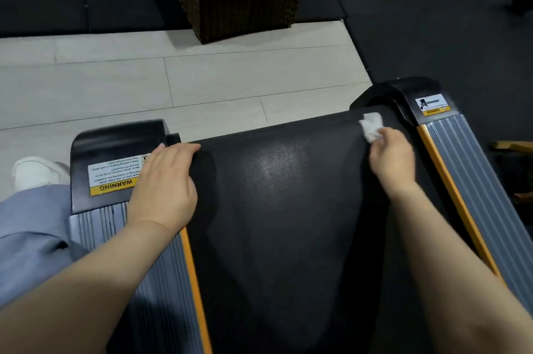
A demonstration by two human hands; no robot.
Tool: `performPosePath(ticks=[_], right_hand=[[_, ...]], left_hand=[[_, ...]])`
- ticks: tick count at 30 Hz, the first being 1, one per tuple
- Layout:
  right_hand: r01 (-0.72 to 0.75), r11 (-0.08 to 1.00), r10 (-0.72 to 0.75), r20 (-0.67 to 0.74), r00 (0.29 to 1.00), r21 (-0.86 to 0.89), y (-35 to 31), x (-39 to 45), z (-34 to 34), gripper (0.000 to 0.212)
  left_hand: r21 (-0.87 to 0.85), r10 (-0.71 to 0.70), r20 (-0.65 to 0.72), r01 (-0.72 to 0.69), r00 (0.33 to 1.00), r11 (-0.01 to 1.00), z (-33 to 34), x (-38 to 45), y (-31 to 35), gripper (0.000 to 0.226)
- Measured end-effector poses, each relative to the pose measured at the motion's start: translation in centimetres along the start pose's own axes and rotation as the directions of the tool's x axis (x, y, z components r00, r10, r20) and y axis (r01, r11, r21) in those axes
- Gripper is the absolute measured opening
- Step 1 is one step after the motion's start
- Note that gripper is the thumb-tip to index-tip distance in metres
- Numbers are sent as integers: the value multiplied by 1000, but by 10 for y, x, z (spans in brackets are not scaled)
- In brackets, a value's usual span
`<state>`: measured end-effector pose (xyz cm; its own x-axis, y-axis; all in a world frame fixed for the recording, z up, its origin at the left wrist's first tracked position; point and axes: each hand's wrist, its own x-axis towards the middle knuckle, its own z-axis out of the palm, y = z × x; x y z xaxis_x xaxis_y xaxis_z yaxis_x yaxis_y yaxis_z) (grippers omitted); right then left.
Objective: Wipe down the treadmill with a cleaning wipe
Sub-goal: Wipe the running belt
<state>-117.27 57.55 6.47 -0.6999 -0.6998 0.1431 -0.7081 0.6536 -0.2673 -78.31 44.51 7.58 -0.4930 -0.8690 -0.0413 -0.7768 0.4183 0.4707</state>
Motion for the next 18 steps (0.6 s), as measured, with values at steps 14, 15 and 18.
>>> performPosePath(ticks=[14, 15, 18], right_hand=[[728, 548, -836, 254, 486, 412, -237, -115, 45, 29], [763, 524, -851, 236, 468, 377, -227, -105, 45, 30], [640, 734, -677, 173, 715, 226, -165, -58, 42, 35]], left_hand=[[46, 32, -21, -31, 999, 998, 4, 4, -3, 59], [54, 27, -7, -27, 1000, 998, 4, 3, -4, 60], [74, 22, -1, -21, 1000, 997, 2, 3, -4, 59]])
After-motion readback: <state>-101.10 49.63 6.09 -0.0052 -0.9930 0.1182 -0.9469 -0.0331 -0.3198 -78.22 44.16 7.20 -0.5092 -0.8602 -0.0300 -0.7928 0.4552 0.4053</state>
